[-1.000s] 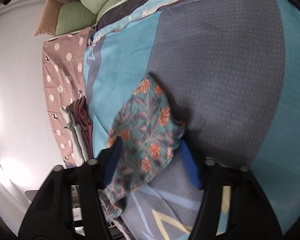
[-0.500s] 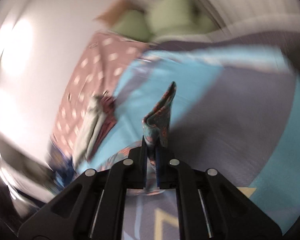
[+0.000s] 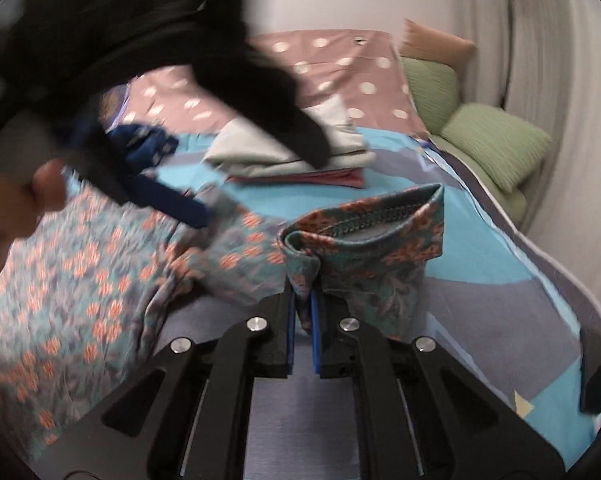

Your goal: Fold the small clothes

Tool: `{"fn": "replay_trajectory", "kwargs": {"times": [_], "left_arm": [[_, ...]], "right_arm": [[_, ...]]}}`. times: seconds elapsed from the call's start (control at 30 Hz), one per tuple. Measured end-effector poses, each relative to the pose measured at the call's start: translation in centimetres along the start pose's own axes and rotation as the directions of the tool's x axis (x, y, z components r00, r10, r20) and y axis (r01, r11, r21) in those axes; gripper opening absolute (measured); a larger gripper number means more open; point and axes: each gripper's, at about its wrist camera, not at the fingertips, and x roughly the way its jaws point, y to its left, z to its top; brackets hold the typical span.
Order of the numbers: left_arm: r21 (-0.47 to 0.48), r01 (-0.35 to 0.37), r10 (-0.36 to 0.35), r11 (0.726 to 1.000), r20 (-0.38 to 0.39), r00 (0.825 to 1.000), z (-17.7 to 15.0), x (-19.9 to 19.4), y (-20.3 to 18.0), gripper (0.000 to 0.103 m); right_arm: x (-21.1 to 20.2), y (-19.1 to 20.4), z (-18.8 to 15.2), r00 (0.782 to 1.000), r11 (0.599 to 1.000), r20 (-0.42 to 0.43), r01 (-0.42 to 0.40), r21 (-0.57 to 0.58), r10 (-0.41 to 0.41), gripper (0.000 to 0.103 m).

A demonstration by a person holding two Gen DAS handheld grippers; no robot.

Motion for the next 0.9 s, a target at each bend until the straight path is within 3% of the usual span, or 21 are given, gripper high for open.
{"fn": "replay_trajectory", "kwargs": {"times": [0.17,0.37,0.47,0.6,0.77,0.83,0.9], "left_arm": [[-0.033,0.076,-0.076,0.997,-0.005,0.997,-0.8,-0.5,1.5,0.102],[0.059,0.091,-0.094,0.994,0.049,0.994,-1.7,-2.6,-0.4,0.102],[0.102,0.068,-0.076,0.992,0.081,0.994,-2.0,-3.4,-1.2,0.102],[0.073,0.060,-0.066,0.996,0.079,0.995,-2.0,-3.3,-0.3,0.102],[0.011,0.012,-0.013,1.000,0.098,0.995,-2.3,-2.9,1.7,0.102],[-0.018,0.022,-0.020,1.000,0.087,0.996,-2.2,-2.6,2.6,0.096],[-0.052,0.013,-0.008,0.999,0.088,0.996,-2.0,-2.2,3.4,0.084]], "right_arm": [[-0.2,0.7,0.1,0.999,0.998,0.002,-0.033,-0.055,0.033,0.006],[0.0,2.0,0.2,0.998,0.987,-0.008,-0.064,-0.148,0.064,0.006],[-0.5,3.9,0.4,0.999,0.964,0.014,-0.045,-0.262,0.051,0.006],[-0.8,6.6,0.5,0.999,0.920,0.029,-0.013,-0.392,0.026,0.006],[-0.3,8.2,0.3,0.999,0.898,0.032,-0.007,-0.441,0.024,0.006],[-0.3,8.6,0.2,0.999,0.894,0.030,-0.015,-0.448,0.032,0.006],[-0.3,9.1,-0.1,0.999,0.888,0.029,-0.010,-0.460,0.027,0.007]]}}
